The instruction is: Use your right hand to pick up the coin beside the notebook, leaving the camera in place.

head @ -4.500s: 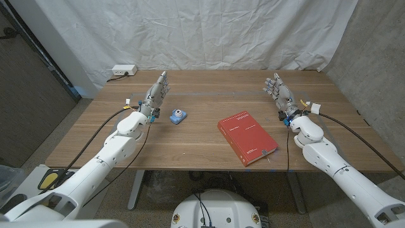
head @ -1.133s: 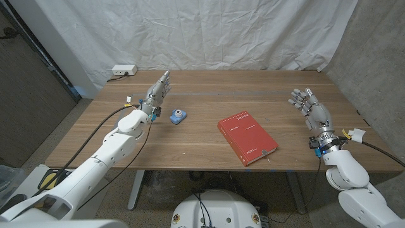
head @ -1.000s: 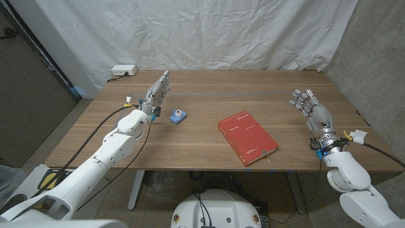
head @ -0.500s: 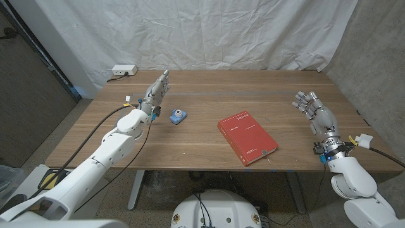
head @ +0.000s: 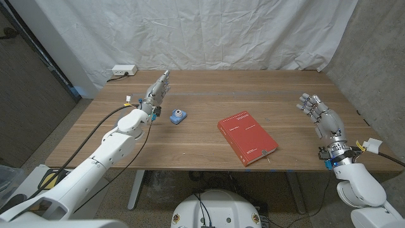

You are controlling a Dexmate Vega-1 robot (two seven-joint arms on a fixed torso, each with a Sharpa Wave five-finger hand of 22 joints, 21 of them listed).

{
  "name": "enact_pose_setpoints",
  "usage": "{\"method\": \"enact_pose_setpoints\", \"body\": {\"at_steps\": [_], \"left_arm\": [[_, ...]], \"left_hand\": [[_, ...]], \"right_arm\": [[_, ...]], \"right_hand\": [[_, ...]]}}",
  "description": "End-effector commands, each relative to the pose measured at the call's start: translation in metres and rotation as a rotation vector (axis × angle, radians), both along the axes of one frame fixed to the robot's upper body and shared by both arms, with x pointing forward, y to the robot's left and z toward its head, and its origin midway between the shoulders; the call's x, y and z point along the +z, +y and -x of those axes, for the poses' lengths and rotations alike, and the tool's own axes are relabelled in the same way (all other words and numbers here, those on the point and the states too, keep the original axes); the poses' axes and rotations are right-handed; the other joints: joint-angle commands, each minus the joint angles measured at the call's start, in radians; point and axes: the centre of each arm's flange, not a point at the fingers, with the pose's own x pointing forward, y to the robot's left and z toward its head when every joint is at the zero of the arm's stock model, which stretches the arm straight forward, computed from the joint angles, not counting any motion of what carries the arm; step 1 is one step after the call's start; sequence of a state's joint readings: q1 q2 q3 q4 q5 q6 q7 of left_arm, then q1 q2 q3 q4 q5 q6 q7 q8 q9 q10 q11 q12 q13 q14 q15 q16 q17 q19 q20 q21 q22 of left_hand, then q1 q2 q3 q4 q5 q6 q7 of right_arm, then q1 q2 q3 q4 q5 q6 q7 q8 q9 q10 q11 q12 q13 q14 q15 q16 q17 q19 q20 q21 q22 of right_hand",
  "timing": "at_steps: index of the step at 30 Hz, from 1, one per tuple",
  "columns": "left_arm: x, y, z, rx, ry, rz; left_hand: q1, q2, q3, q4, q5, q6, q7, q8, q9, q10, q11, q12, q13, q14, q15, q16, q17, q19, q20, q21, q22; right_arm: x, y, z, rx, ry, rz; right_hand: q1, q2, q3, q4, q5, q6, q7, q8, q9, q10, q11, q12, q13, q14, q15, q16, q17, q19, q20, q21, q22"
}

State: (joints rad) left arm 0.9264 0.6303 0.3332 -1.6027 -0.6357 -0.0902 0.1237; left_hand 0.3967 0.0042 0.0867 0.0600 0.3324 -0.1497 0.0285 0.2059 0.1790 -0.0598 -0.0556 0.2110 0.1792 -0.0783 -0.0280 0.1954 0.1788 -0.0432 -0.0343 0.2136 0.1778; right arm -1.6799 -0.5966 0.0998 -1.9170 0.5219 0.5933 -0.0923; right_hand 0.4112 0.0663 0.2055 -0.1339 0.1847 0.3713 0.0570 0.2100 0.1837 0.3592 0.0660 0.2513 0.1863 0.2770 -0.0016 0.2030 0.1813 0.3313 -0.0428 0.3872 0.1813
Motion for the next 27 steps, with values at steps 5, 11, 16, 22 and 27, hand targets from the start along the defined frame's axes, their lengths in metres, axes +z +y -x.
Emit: {"method": "enact_pose_setpoints", "body": {"at_steps": [5,11,16,22,27], "left_arm": [[-0.002,-0.001,0.001,-0.006,0.01,-0.004],[-0.002,-0.002,0.005,-0.01,0.002,0.004],[0.0,-0.002,0.008,-0.003,-0.001,-0.009],[0.0,-0.002,0.008,0.002,-0.001,-0.007],[-0.002,-0.003,0.006,0.003,0.001,0.001]], "left_hand": [[0.01,0.005,-0.002,-0.002,-0.002,0.002,-0.004,-0.006,0.005,0.002,0.002,-0.004,0.004,0.003,-0.001,-0.005,0.005,0.001,-0.073,-0.005,0.003],[0.01,0.006,-0.002,-0.002,-0.003,0.002,-0.003,-0.006,0.005,0.001,0.003,-0.005,0.004,0.003,0.001,-0.005,0.005,0.001,-0.071,-0.005,0.003],[0.011,0.007,-0.003,-0.002,-0.004,0.003,-0.003,-0.007,0.005,0.001,0.004,-0.006,0.004,0.003,0.001,-0.006,0.005,0.0,-0.07,-0.006,0.003],[0.011,0.008,-0.003,-0.002,-0.005,0.004,-0.002,-0.007,0.005,0.001,0.004,-0.006,0.004,0.003,0.001,-0.006,0.005,-0.001,-0.068,-0.006,0.003],[0.011,0.008,-0.004,-0.002,-0.006,0.004,-0.002,-0.007,0.005,0.0,0.004,-0.007,0.004,0.003,0.002,-0.006,0.005,-0.003,-0.067,-0.007,0.003]], "right_arm": [[-0.014,-0.005,0.017,-0.008,-0.007,-0.027],[-0.018,-0.006,0.02,-0.008,-0.013,-0.034],[-0.023,-0.005,0.023,-0.009,-0.022,-0.043],[-0.027,-0.006,0.031,-0.039,-0.024,-0.032],[-0.029,-0.007,0.036,-0.041,-0.025,-0.018]], "right_hand": [[0.044,-0.028,0.001,-0.027,0.004,0.001,-0.01,-0.004,0.007,0.019,-0.003,0.0,0.001,0.017,-0.01,-0.001,0.002,0.017,-0.036,-0.005,0.003],[0.066,-0.041,0.003,-0.036,0.009,0.005,-0.014,-0.003,0.007,0.022,-0.009,-0.001,0.002,0.026,-0.014,0.0,0.002,0.022,-0.036,-0.008,0.003],[0.083,-0.051,0.004,-0.039,0.012,0.01,-0.018,-0.001,0.008,0.032,-0.011,0.001,0.003,0.036,-0.018,0.002,0.002,0.037,-0.041,-0.006,0.004],[0.081,-0.054,0.001,-0.031,0.013,0.012,-0.018,-0.002,0.008,0.027,-0.009,-0.003,0.003,0.051,-0.022,0.007,0.006,0.051,-0.036,-0.004,0.004],[0.081,-0.054,0.0,-0.023,0.014,0.004,-0.022,-0.006,0.009,0.016,-0.015,-0.009,0.004,0.086,-0.029,0.017,0.009,0.079,-0.038,0.002,0.005]]}}
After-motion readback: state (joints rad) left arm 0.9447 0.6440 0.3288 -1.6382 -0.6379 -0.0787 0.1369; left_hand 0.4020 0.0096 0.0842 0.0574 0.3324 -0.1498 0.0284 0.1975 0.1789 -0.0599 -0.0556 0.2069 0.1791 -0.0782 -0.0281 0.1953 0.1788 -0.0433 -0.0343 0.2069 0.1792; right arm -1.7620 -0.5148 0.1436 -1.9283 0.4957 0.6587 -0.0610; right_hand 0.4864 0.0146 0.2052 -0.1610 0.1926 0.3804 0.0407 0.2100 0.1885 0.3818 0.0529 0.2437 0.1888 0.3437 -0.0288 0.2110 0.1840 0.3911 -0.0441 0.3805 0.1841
